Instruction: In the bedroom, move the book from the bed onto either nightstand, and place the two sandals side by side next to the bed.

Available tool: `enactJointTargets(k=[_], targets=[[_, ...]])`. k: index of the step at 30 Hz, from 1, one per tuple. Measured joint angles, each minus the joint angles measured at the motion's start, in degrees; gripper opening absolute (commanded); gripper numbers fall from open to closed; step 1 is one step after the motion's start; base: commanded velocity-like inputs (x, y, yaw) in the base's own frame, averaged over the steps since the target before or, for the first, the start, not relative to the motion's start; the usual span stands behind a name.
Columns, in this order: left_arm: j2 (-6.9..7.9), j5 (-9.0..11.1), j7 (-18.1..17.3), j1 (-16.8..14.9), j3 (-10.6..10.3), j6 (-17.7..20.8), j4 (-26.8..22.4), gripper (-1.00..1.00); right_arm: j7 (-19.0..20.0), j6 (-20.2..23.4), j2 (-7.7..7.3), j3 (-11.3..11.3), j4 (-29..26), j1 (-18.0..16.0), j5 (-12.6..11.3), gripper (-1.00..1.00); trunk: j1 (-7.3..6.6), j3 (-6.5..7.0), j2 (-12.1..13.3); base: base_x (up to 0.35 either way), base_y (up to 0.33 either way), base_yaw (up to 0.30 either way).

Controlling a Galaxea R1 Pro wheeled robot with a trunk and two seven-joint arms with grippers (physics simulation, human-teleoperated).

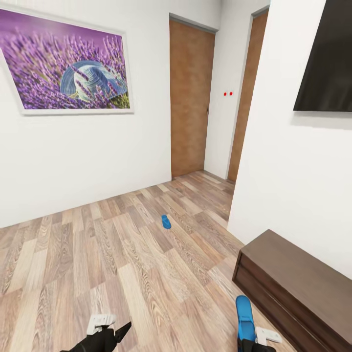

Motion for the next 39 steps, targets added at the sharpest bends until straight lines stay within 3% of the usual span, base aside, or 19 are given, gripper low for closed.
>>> enactJointTargets(k=[20,23,26,29,39], targets=[[0.00,-0.13,0.00,0.00,-0.11,0.00,0.32,1.00,0.53,0.07,0.19,0.29,0.37,0.00,0.22,-1.00,-4.18,3.42,7.64,0.000,0.000,0.000],[0.00,-0.05,-0.04,0.00,-0.07,-0.02,0.35,1.00,4.19,0.20,0.12,0.50,0.38,-0.01,0.17,-1.00,-4.18,3.42,7.64,0.000,0.000,0.000],[0.00,-0.01,-0.07,0.00,-0.08,-0.08,0.40,1.00,13.99,0.26,-0.25,0.49,0.61,0.01,0.13,-1.00,-4.18,3.42,7.64,0.000,0.000,0.000],[0.00,0.03,-0.08,0.00,-0.05,-0.15,1.22,1.00,20.84,0.15,-0.40,0.43,2.40,0.02,0.19,-1.00,-4.18,3.41,7.64,0.000,0.000,0.000],[0.00,-0.10,-0.08,0.00,-0.03,-2.04,4.15,1.00,22.80,-0.04,-0.44,0.22,3.49,0.01,0.00,-1.00,-4.18,3.42,7.64,0.000,0.000,0.000]])
